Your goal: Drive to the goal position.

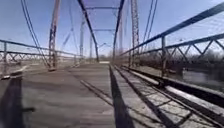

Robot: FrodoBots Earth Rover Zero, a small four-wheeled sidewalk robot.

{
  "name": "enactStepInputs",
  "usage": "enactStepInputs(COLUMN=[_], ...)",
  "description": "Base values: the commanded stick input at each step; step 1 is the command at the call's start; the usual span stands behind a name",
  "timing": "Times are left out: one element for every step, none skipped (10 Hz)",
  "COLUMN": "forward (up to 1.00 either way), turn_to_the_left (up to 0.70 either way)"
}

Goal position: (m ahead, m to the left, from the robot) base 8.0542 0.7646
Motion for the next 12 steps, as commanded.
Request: enactStepInputs(forward=[1.0, 1.0, 1.0, 1.0, 1.0, 1.0, 1.0, 1.0, 1.0, 1.0, 1.0, 1.0], turn_to_the_left=[0.0, 0.0, 0.0, 0.0, 0.0, 0.0, 0.0, 0.0, 0.0, 0.0, 0.0, 0.0])
